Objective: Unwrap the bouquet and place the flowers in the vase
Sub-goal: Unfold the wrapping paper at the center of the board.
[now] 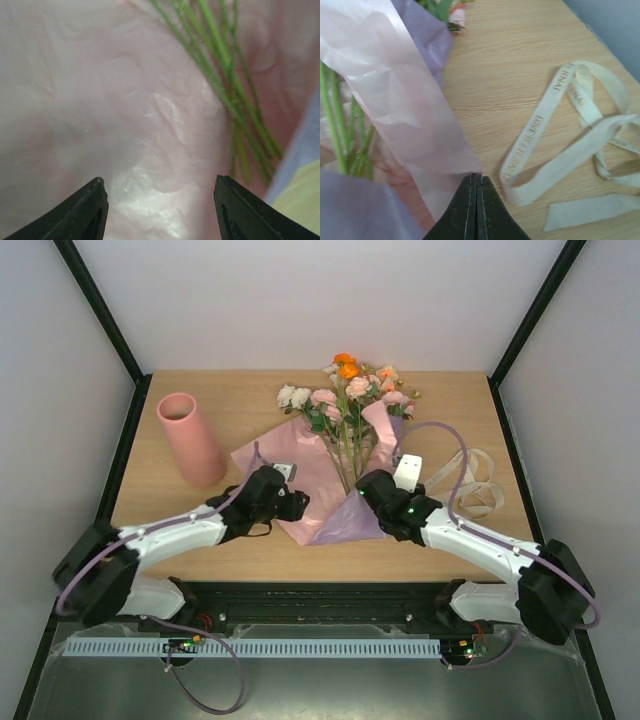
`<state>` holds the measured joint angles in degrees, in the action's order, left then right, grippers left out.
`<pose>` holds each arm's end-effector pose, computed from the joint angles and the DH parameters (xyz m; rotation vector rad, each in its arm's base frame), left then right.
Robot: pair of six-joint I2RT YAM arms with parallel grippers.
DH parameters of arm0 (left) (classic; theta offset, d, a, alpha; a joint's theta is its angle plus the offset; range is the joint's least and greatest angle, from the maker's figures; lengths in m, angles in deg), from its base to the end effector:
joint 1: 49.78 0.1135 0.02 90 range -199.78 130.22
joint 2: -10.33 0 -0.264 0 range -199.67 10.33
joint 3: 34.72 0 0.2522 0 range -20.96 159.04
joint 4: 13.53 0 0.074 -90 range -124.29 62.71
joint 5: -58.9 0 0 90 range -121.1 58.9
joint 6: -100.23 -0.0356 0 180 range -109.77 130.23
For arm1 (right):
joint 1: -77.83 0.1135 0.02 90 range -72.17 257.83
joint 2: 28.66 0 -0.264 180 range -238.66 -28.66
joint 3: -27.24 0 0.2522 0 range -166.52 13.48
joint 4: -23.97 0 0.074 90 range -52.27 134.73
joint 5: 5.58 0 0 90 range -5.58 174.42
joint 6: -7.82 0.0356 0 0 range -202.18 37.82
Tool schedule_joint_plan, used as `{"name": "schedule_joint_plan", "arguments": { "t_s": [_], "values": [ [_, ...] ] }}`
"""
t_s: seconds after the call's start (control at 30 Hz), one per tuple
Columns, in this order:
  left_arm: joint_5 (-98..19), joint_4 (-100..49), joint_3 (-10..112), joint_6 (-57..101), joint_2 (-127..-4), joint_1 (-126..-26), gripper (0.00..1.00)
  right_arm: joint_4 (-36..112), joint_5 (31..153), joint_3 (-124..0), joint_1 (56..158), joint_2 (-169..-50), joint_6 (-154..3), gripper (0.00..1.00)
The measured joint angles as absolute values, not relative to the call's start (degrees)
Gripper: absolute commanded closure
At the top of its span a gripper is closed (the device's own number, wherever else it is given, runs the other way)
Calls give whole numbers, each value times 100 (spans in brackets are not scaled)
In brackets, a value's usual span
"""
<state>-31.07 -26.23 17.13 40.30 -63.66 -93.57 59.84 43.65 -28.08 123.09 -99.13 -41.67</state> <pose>0.1955 -0.1873 0.2096 0.2713 2.2576 -0.7132 0.1845 0.1532 0.2179 0.1963 2.1923 -0.0686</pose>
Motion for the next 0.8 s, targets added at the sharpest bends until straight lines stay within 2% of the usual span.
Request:
{"name": "schedule_joint_plan", "arguments": {
  "t_s": [0.3, 0.37, 0.57, 0.8],
  "values": [
    [-2704, -2325, 1774, 4178, -7914, -9051, 14, 6196, 4638, -1971, 11646, -8644, -2980, 99],
    [-2591, -2308, 1774, 4220, -8012, -9007, 10, 6200, 4798, -1803, 11509, -8410, -2698, 97],
    [-2346, -2146, 1689, 4373, -8095, -8933, 9, 6443, 4800, -1506, 11415, -8069, -1697, 70],
    [-2274, -1926, 1582, 4416, -8095, -8817, 9, 6830, 4625, -1492, 11410, -7256, -1185, 56]
  ]
}}
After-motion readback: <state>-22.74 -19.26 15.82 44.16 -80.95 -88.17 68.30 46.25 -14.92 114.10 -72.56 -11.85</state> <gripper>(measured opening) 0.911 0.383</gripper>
